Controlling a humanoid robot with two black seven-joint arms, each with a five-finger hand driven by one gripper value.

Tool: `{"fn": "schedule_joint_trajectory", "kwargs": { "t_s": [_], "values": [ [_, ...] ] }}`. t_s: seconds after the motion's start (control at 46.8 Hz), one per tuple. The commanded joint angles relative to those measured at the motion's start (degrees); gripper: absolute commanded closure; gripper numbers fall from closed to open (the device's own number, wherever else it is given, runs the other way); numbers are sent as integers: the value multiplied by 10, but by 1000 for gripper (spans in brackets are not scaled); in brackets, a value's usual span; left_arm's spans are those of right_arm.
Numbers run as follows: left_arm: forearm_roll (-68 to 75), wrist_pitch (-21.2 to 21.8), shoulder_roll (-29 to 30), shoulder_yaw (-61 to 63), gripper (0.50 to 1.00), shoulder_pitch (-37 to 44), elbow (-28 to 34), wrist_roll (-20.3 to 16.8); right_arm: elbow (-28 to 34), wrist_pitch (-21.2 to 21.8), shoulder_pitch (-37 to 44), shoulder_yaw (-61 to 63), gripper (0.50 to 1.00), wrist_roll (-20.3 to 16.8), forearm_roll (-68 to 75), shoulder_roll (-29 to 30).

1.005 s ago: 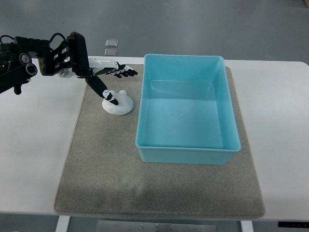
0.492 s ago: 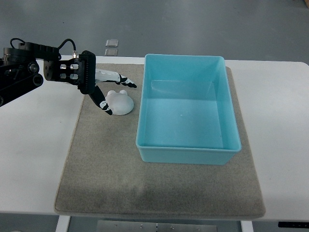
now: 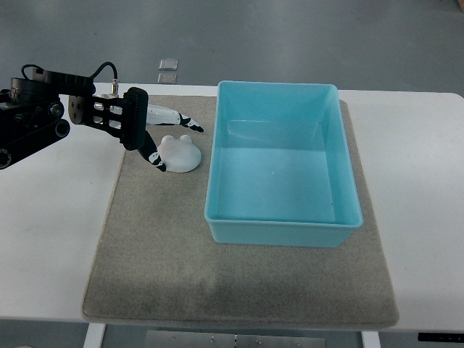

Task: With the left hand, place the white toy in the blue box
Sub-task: 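Close the left hand's fingers around the white toy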

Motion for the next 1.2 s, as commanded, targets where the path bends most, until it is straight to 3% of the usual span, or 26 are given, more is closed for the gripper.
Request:
{"fn": "schedule_joint_trajectory", "kwargs": {
  "t_s": [0.0, 0.086, 0.171, 0.364, 0.428, 0.471, 0.492, 1.176],
  "values": [
    [0, 2, 0, 0, 542, 3, -1, 0, 0, 0, 0, 0, 564, 0, 0, 0],
    [0, 5, 0, 1, 583, 3, -2, 0, 0, 0, 0, 0, 564, 0, 1, 0],
    [2, 5, 0, 1, 679, 3, -1, 0, 0, 0, 0, 0, 564, 0, 0, 0],
    [3, 5, 0, 1, 743, 2, 2, 0, 0, 0, 0, 0, 564, 0, 1, 0],
    [3, 5, 1, 1, 831, 1, 1, 0, 0, 0, 0, 0, 564, 0, 1, 0],
    [3, 5, 1, 1, 968, 1, 2, 0, 0, 0, 0, 0, 564, 0, 1, 0],
    [3, 4, 1, 1, 1000, 1, 2, 0, 0, 0, 0, 0, 564, 0, 0, 0],
    [1, -4, 16, -6, 1000, -5, 11, 2, 0, 0, 0, 0, 564, 0, 0, 0]
  ]
}}
